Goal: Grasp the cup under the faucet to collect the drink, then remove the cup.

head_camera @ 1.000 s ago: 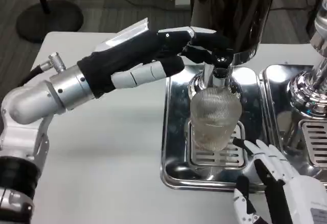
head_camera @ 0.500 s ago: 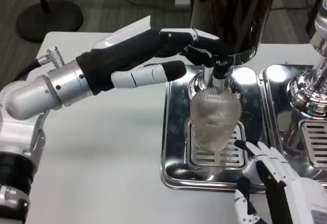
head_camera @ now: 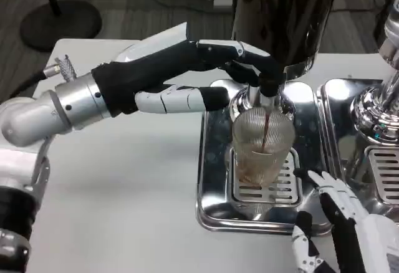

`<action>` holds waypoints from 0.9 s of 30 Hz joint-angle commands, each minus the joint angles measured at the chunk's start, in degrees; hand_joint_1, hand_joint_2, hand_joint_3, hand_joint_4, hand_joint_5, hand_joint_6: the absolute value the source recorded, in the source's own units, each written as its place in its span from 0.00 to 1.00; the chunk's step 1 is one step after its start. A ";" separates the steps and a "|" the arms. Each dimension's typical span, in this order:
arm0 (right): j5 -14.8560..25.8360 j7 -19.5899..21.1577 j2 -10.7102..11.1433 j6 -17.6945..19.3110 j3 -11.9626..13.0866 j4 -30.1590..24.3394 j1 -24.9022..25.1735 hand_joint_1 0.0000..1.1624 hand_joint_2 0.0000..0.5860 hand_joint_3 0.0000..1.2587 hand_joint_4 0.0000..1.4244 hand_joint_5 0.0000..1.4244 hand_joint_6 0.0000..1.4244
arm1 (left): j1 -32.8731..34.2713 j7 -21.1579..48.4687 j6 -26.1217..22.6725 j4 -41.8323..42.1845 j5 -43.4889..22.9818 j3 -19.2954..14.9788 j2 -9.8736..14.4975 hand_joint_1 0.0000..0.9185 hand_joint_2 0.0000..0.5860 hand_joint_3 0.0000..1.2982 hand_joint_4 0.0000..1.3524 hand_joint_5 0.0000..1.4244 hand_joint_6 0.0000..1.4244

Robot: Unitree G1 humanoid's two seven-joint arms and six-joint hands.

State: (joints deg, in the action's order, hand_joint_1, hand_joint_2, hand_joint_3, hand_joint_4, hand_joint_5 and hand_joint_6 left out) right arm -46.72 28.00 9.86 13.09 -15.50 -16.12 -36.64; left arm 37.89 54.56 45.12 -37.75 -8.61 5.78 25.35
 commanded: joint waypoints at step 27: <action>23.56 -16.88 -0.72 -0.89 4.83 4.23 9.12 0.38 0.36 0.00 0.00 0.06 0.19 | -2.23 2.07 -0.35 1.41 0.24 1.41 0.19 0.00 0.15 0.22 0.21 0.23 0.23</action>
State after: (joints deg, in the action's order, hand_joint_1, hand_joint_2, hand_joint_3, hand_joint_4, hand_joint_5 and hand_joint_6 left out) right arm -23.30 12.31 9.49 13.90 -11.07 -11.87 -28.69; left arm 37.02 54.56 45.02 -37.07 -8.78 5.79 25.41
